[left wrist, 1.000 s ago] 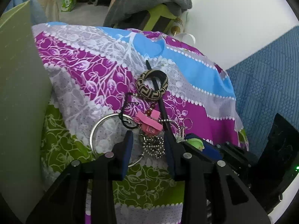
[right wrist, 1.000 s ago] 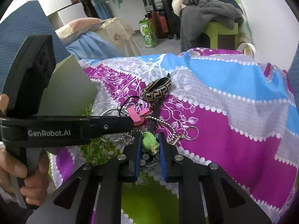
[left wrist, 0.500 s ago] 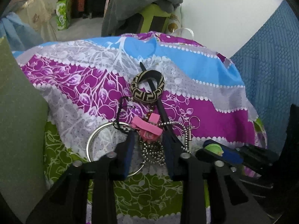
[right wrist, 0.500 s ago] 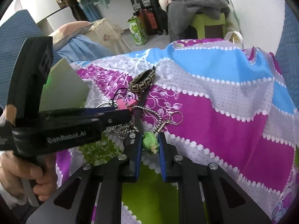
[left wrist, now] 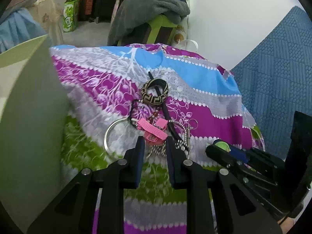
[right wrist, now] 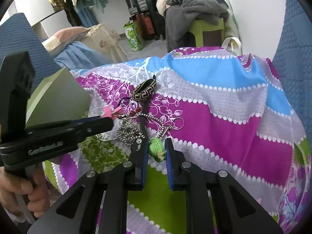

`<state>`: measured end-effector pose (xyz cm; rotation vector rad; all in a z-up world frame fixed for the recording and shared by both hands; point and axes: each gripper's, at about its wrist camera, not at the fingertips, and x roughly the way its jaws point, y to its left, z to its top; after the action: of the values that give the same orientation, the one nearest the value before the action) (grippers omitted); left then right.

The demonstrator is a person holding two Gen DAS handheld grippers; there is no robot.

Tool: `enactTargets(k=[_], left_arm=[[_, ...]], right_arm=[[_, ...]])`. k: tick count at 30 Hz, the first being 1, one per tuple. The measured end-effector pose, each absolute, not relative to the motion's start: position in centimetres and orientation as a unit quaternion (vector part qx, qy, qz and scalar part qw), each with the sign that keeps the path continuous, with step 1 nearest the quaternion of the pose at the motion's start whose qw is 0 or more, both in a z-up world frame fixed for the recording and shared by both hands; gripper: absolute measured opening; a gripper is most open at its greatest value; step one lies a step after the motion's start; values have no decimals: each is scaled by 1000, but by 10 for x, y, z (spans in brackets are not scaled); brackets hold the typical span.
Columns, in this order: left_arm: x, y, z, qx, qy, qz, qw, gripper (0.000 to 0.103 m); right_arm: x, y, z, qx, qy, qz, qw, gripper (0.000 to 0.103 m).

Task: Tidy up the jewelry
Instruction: 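Grasp the pink hair clip with the left tool while the right tool grasps the green charm, then carry the pink clip and green charm into the white box and release both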

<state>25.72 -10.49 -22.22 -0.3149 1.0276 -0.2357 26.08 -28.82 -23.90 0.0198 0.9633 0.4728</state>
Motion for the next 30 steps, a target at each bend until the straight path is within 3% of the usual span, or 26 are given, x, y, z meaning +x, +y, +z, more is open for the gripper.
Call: enactTargets(k=[16, 30], left_arm=[[195, -81, -179, -167, 464, -131, 860, 22], [185, -31, -76, -153, 418, -137, 885, 22]], right_arm=[[203, -277, -210, 20, 472, 144, 870, 14], [195, -232, -73, 14, 376, 150, 914, 14]])
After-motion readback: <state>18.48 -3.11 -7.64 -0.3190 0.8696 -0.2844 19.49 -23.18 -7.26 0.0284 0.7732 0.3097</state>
